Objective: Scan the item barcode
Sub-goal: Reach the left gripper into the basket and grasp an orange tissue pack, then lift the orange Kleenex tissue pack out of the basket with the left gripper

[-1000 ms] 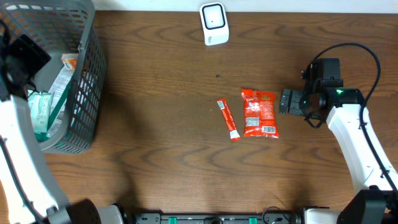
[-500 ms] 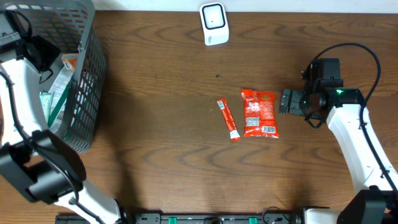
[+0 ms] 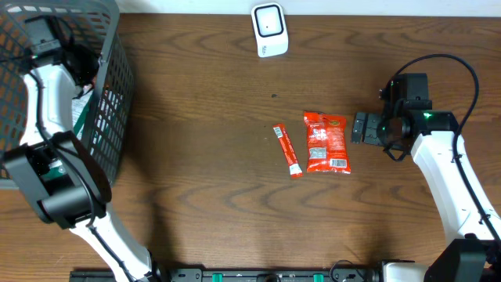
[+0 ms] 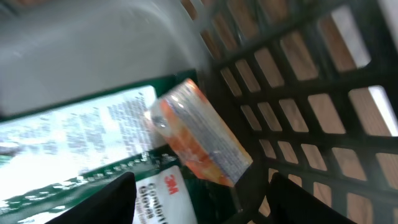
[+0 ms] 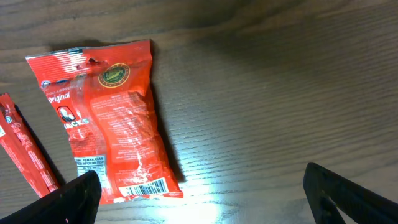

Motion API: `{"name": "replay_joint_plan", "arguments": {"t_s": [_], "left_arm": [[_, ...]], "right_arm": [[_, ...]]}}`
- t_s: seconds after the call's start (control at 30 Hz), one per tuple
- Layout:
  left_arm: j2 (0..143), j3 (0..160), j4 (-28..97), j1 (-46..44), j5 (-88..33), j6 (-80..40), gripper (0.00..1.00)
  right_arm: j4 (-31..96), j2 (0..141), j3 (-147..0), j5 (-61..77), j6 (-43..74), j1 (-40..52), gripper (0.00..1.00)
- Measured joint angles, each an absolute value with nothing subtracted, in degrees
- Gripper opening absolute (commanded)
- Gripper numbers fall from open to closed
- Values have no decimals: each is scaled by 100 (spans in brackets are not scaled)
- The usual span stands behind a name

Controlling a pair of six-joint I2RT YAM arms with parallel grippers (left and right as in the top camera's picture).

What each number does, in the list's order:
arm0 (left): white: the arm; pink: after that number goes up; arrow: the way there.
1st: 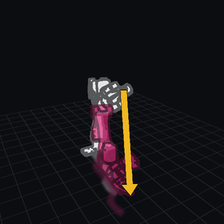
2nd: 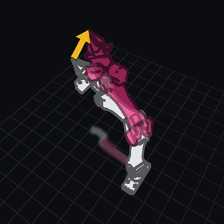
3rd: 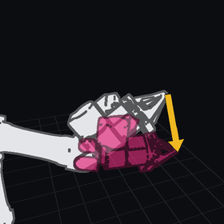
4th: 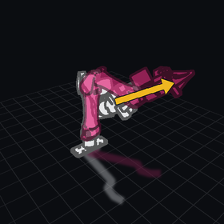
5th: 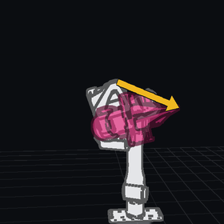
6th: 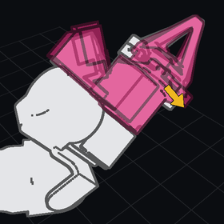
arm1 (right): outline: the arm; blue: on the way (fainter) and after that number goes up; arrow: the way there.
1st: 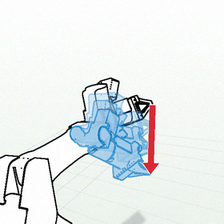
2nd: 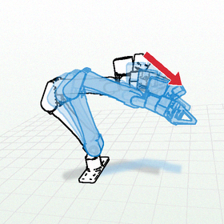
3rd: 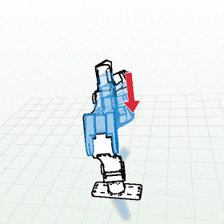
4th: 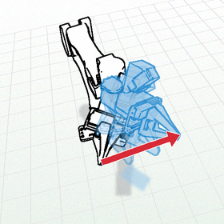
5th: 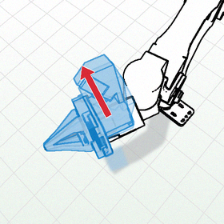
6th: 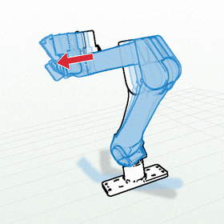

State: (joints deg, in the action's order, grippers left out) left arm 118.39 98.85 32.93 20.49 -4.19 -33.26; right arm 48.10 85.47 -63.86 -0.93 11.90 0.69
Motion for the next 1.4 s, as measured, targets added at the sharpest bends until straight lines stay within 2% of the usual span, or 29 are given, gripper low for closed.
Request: {"name": "replay_joint_plan", "arguments": {"t_s": [0.37,0.4,0.5,0.67,0.73,1.4], "left_arm": [[12344,9885,3138,1933,-242,-3581,65],[12407,9885,3124,1933,-237,-3597,63],[12508,9885,3052,1920,-244,-3618,37],[12510,9887,3037,1896,-242,-3623,20],[12510,9887,3039,1900,-242,-3629,8],[12075,9874,3422,2215,-178,-3444,7]], "right_arm": [[4807,8547,-6386,-95,1192,69,99],[4810,8547,-6386,-95,1190,69,99],[4810,8547,-6386,-95,1190,69,99],[4810,8547,-6386,-95,1190,69,99],[4810,8547,-6386,-95,1190,69,99],[4807,8547,-6386,-95,1190,69,99]]}}
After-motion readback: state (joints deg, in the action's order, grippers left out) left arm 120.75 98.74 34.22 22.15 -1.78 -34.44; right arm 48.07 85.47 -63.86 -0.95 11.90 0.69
